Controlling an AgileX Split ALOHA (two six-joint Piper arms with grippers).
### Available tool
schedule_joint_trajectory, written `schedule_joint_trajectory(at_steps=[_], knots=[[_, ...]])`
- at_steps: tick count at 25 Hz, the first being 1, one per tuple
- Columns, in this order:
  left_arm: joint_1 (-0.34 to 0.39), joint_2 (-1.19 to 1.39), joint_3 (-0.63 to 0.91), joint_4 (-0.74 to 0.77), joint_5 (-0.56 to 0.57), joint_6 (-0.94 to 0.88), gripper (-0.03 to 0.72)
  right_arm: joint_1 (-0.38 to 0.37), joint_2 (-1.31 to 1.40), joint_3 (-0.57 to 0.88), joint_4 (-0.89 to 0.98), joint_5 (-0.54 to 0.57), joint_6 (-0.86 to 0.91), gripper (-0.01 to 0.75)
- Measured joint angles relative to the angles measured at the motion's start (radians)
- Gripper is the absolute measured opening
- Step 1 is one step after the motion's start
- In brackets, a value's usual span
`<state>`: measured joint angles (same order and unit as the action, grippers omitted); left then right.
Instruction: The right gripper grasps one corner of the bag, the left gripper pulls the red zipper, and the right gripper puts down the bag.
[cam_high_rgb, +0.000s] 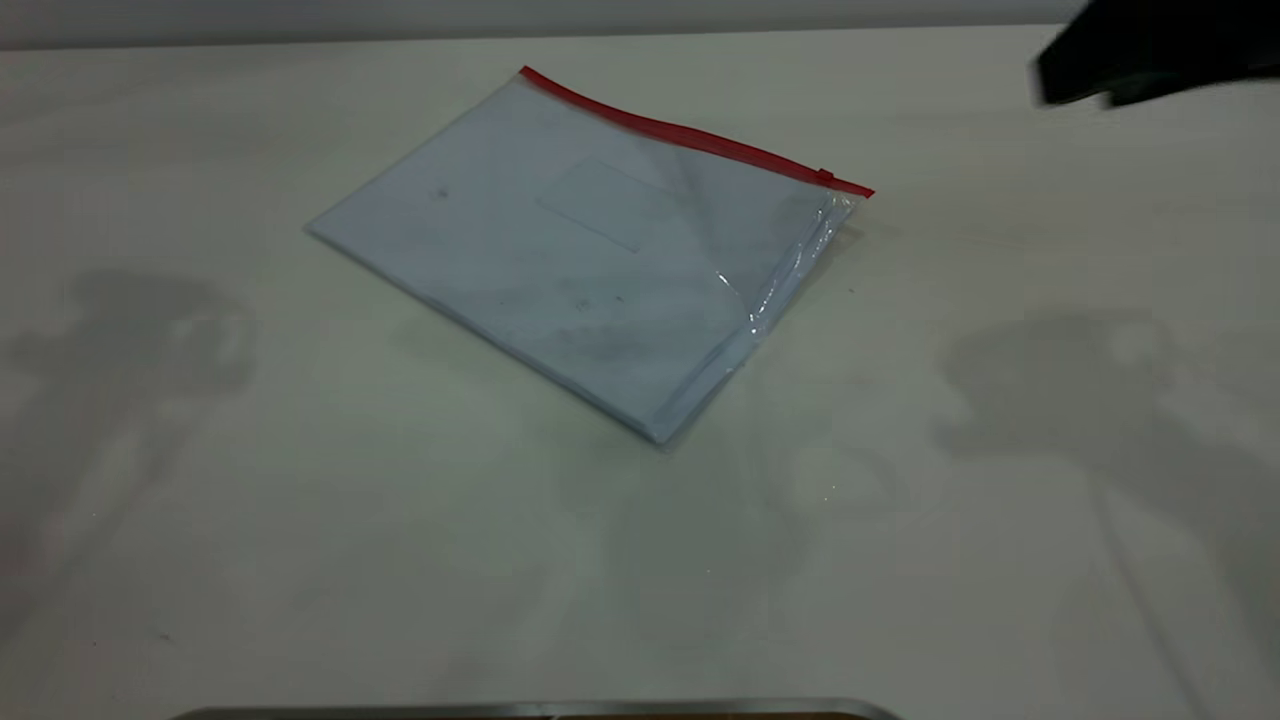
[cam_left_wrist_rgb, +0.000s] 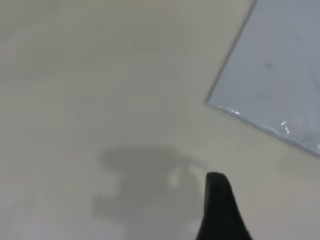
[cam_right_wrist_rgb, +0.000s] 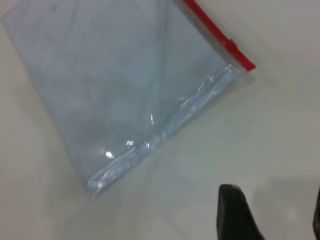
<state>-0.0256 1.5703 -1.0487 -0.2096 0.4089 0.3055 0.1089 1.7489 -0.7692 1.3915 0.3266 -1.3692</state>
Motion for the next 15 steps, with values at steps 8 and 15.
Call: schedule_joint_trajectory(at_steps=[8,15], knots=[[-0.013,0.071,-0.024,-0.005,-0.020,0.010,0.540,-0.027,0.468,-0.312,0.160,0.232,-0.135,0.418],[-0.013,0.074,-0.024,-0.006,-0.039,0.010,0.540,-0.027,0.709,-0.553,0.169,0.299,-0.138,0.418]])
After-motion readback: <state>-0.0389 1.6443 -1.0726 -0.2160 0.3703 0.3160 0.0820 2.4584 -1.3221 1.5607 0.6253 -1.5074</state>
